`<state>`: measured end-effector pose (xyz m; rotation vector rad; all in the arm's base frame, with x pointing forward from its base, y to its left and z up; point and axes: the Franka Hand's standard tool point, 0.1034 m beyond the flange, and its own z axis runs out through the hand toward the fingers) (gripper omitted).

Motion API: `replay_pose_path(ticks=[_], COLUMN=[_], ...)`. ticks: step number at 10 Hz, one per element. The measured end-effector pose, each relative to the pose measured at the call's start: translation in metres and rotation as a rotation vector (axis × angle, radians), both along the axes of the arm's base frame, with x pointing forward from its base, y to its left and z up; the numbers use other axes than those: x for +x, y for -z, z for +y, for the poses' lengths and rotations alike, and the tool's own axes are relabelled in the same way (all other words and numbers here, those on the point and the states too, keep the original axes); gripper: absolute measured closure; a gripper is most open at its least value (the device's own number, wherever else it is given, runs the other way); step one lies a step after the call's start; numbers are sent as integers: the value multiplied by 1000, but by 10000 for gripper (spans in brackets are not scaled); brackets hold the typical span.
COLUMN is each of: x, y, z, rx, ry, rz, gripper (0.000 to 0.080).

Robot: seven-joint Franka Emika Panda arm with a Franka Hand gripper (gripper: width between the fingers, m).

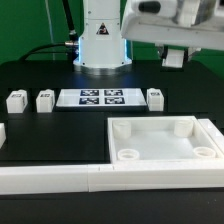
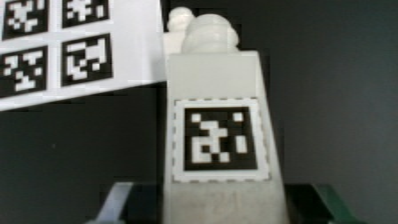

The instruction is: Assemble square table

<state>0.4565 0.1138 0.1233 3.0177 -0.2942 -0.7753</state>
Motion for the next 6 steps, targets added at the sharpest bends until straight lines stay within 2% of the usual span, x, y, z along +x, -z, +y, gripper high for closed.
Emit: replay_pose_path(ticks=[1,2,3,5,6], x=[0,14,40,81,92], y=[2,3,4,-9,-21], z=[2,4,3,11,22], rx=[0,-8,-30,-66,-98], ry=[-6,-7,-13,9,-21], rz=[-44,-142,-253,-447,-507], gripper=[509,509,509,509,509])
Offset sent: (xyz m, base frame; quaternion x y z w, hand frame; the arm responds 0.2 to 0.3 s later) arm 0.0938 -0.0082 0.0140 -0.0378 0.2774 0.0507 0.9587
